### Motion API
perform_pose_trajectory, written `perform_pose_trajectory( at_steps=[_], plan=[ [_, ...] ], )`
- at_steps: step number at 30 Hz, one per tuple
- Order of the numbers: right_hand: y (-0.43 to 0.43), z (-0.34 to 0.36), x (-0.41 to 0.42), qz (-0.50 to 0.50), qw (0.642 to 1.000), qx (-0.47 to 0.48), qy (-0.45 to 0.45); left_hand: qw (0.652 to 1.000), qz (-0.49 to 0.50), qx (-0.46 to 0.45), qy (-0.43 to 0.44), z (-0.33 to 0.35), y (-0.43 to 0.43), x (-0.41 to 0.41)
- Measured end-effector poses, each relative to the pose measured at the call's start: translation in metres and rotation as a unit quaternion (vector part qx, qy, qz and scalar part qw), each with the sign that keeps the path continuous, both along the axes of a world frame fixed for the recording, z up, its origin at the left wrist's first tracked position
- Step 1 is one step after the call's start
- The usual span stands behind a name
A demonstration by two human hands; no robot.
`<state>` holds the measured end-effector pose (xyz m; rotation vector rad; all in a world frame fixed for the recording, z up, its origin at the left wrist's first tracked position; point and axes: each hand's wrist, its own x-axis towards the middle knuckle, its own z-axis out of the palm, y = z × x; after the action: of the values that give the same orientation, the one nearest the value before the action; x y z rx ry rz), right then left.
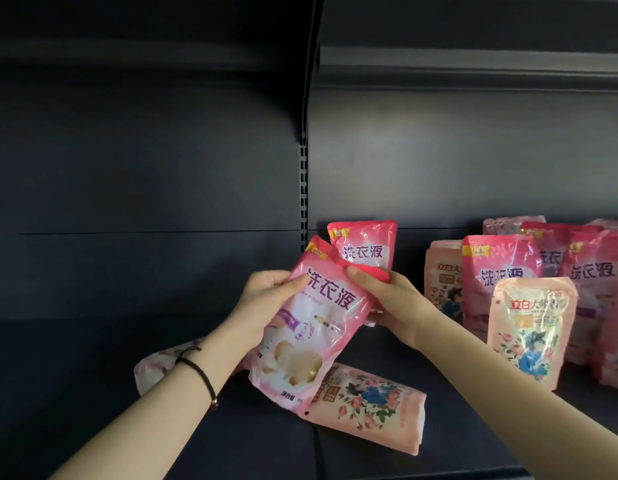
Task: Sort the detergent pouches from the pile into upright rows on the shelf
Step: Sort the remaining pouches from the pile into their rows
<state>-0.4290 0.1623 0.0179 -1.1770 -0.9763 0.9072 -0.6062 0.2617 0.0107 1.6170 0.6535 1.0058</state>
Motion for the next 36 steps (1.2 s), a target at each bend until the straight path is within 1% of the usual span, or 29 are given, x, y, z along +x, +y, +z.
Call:
perform_pose_trajectory(
  at_steps=[3, 5, 8, 10, 14, 18, 21, 26, 30, 32, 34, 36],
  plan=[
    [0.002, 0.000, 0.008, -0.004, 0.994, 0.010, 0.108, 0.999, 0.010, 0.016, -0.026, 0.005, -0.004, 0.009],
    [0.004, 0.010, 0.013, -0.026, 0.990, 0.024, 0.137, 0.998, 0.014, 0.030, -0.044, 0.006, -0.006, 0.017],
    [0.011, 0.028, 0.020, -0.063, 0.983, 0.071, 0.156, 0.996, 0.020, 0.033, -0.076, 0.007, -0.007, 0.033],
    [0.016, 0.037, 0.026, -0.071, 0.982, 0.092, 0.152, 0.995, 0.030, 0.020, -0.096, 0.006, -0.007, 0.048],
    [0.027, 0.042, 0.044, -0.094, 0.983, 0.111, 0.114, 0.989, 0.042, -0.023, -0.136, 0.001, -0.006, 0.081],
    [0.045, 0.037, 0.059, -0.093, 0.986, 0.105, 0.090, 0.982, 0.082, -0.061, -0.157, -0.010, 0.003, 0.104],
    [0.060, 0.027, 0.066, -0.105, 0.986, 0.105, 0.074, 0.980, 0.102, -0.061, -0.159, -0.021, 0.008, 0.114],
    [0.073, 0.022, 0.070, -0.148, 0.983, 0.099, 0.043, 0.983, 0.082, -0.059, -0.153, -0.024, 0.013, 0.118],
    [0.076, 0.024, 0.071, -0.210, 0.974, 0.084, -0.017, 0.988, 0.052, -0.070, -0.128, -0.023, 0.013, 0.121],
    [0.074, 0.026, 0.071, -0.243, 0.964, 0.081, -0.070, 0.992, 0.033, -0.065, -0.106, -0.022, 0.012, 0.120],
    [0.068, 0.031, 0.072, -0.276, 0.938, 0.091, -0.188, 0.998, 0.018, -0.033, -0.045, -0.021, 0.013, 0.113],
    [0.057, 0.037, 0.071, -0.284, 0.895, 0.135, -0.317, 0.997, 0.026, 0.041, 0.056, -0.018, 0.018, 0.095]
  ],
)
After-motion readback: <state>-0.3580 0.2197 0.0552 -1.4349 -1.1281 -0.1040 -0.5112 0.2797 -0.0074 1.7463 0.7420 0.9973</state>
